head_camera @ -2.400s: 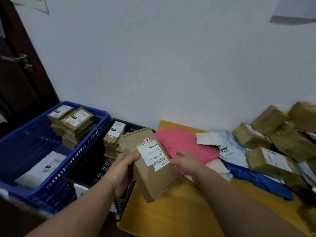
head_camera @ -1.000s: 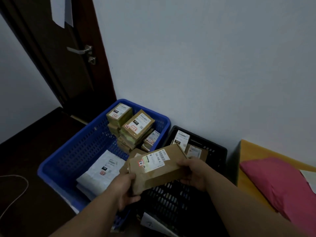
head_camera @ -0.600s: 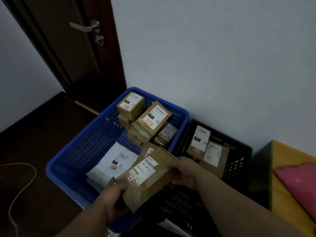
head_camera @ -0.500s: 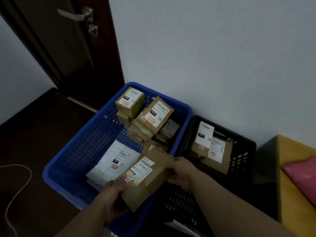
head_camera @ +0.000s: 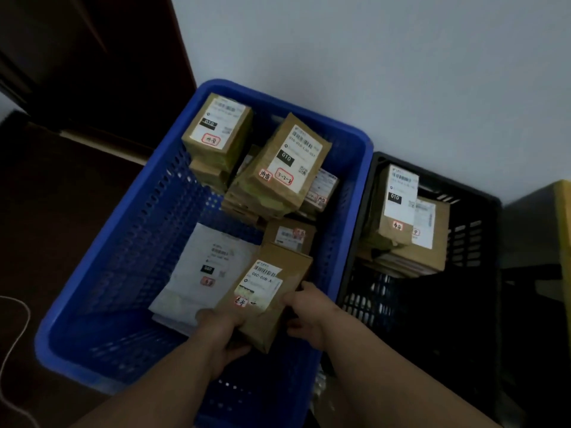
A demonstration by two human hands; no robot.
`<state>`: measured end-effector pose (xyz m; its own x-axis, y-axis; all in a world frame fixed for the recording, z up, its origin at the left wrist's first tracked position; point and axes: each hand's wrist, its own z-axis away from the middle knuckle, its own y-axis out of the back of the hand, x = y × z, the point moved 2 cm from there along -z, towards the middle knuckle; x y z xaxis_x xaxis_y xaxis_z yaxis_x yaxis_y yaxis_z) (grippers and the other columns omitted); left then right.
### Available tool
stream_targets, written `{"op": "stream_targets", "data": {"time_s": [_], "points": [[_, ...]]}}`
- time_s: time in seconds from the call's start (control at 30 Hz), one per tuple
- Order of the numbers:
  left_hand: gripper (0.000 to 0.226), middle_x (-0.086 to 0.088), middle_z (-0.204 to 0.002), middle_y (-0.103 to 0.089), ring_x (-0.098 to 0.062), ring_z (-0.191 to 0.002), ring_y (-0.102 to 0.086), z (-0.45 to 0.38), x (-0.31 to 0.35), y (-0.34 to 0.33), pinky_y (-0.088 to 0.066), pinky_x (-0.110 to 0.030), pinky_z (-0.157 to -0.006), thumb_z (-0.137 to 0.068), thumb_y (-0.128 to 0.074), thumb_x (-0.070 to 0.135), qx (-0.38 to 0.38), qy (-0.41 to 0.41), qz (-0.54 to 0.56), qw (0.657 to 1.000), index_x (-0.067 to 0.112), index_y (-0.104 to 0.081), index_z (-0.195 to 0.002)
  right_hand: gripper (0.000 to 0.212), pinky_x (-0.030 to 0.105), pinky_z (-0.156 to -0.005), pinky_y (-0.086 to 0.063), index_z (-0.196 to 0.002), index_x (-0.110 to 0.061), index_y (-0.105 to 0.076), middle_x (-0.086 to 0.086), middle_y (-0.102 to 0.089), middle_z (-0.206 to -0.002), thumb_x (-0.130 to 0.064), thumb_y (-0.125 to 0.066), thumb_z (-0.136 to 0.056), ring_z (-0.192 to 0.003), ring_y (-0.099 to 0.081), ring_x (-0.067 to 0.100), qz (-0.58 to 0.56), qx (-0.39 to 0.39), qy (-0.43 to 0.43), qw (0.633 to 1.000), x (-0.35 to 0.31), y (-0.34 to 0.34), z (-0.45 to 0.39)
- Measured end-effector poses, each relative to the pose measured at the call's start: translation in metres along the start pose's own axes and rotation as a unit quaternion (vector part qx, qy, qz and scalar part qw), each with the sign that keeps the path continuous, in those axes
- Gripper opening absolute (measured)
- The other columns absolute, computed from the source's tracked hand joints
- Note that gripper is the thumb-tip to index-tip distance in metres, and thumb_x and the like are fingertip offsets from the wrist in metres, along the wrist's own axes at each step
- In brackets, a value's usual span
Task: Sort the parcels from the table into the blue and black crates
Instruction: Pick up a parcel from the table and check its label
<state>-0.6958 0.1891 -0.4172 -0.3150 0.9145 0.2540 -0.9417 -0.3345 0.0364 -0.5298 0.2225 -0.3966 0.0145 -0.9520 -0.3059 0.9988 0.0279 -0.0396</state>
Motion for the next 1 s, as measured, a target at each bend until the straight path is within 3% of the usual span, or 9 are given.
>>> {"op": "stream_targets", "data": {"time_s": [0.13, 0.33, 0.5, 0.67, 0.73, 0.77, 0.87, 0.9, 1.0], "points": [[0.046, -0.018, -0.117, -0.057, -0.036, -0.099, -0.061, -0.026, 0.007, -0.028, -0.058, -0.044, -0.068, -0.093, -0.052, -0.004, 0.011, -0.012, -0.013, 1.0, 0.017, -0.036, -0.13, 0.044, 0.037, -0.087, -0.052, -0.135, -0.018, -0.05, 0.004, -0.063, -0.124, -0.002, -0.054, -0.094, -0.108, -0.06, 0.022, -0.044, 0.022, 0.04, 0.998, -0.011, -0.005, -0.028], [0.03, -0.011, -0.115, -0.063, -0.03, -0.102, -0.061, -0.065, 0.022, -0.059, -0.058, -0.037, -0.065, -0.101, -0.045, 0.017, -0.022, 0.007, -0.095, 0.995, 0.017, -0.055, -0.129, 0.049, 0.04, -0.104, -0.047, -0.145, -0.016, -0.039, 0.01, -0.054, -0.134, -0.005, -0.05, -0.097, -0.113, -0.054, 0.025, 0.013, 0.105, 0.051, 0.993, -0.024, -0.005, -0.065], [0.036, -0.008, -0.119, -0.062, -0.027, -0.106, -0.059, -0.084, 0.036, -0.07, -0.056, -0.036, -0.074, -0.099, -0.051, 0.015, -0.083, -0.002, -0.082, 0.993, 0.021, -0.052, -0.135, 0.045, 0.03, -0.09, -0.048, -0.143, -0.019, -0.043, 0.007, -0.057, -0.13, -0.008, -0.046, -0.099, -0.108, -0.055, 0.022, 0.028, 0.112, 0.064, 0.991, -0.03, 0.002, -0.088], [0.038, -0.008, -0.13, -0.056, -0.028, -0.117, -0.054, -0.092, 0.044, -0.072, -0.049, -0.04, -0.092, -0.101, -0.049, 0.015, -0.107, -0.008, -0.135, 0.985, 0.021, -0.046, -0.139, 0.052, 0.026, -0.087, -0.046, -0.151, -0.017, -0.032, 0.01, -0.05, -0.137, -0.012, -0.042, -0.1, -0.11, -0.051, 0.022, 0.084, 0.11, 0.042, 0.99, -0.037, 0.0, -0.115], [0.038, -0.008, -0.124, -0.057, -0.028, -0.115, -0.053, -0.094, 0.044, -0.069, -0.047, -0.043, -0.1, -0.101, -0.047, 0.015, -0.102, -0.012, -0.178, 0.979, 0.022, -0.046, -0.139, 0.052, 0.022, -0.07, -0.044, -0.152, -0.014, -0.026, 0.012, -0.047, -0.14, -0.012, -0.041, -0.101, -0.104, -0.047, 0.02, 0.115, 0.11, 0.039, 0.987, -0.042, -0.003, -0.118], [0.037, -0.009, -0.123, -0.058, -0.028, -0.114, -0.054, -0.095, 0.044, -0.067, -0.046, -0.045, -0.102, -0.101, -0.046, 0.014, -0.097, -0.016, -0.208, 0.973, 0.022, -0.048, -0.137, 0.053, 0.023, -0.07, -0.043, -0.152, -0.013, -0.024, 0.013, -0.045, -0.141, -0.014, -0.041, -0.102, -0.103, -0.045, 0.02, 0.125, 0.112, 0.038, 0.985, -0.044, -0.004, -0.119], [0.035, -0.015, -0.13, -0.055, -0.03, -0.114, -0.053, -0.097, 0.044, -0.061, -0.043, -0.047, -0.106, -0.099, -0.046, 0.005, -0.083, -0.047, -0.33, 0.939, 0.02, -0.048, -0.131, 0.057, 0.026, -0.1, -0.04, -0.155, -0.013, -0.019, 0.011, -0.034, -0.147, -0.016, -0.041, -0.103, -0.115, -0.044, 0.022, 0.134, 0.126, 0.04, 0.982, -0.044, -0.005, -0.115], [0.043, -0.017, -0.135, -0.052, -0.03, -0.117, -0.052, -0.096, 0.044, -0.06, -0.042, -0.044, -0.107, -0.099, -0.047, 0.004, -0.081, -0.058, -0.366, 0.925, 0.015, -0.043, -0.14, 0.059, 0.027, -0.108, -0.036, -0.156, -0.013, -0.016, 0.01, -0.029, -0.151, -0.017, -0.04, -0.103, -0.124, -0.042, 0.023, 0.13, 0.125, 0.046, 0.983, -0.042, -0.005, -0.112], [0.059, -0.017, -0.148, -0.041, -0.028, -0.124, -0.047, -0.083, 0.047, -0.057, -0.042, -0.03, -0.102, -0.099, -0.05, 0.007, -0.076, -0.081, -0.419, 0.901, 0.011, -0.025, -0.152, 0.065, 0.023, -0.114, -0.026, -0.158, -0.017, -0.007, 0.006, -0.016, -0.16, -0.019, -0.042, -0.103, -0.14, -0.031, 0.024, 0.131, 0.108, 0.07, 0.983, -0.037, -0.008, -0.097]]}}
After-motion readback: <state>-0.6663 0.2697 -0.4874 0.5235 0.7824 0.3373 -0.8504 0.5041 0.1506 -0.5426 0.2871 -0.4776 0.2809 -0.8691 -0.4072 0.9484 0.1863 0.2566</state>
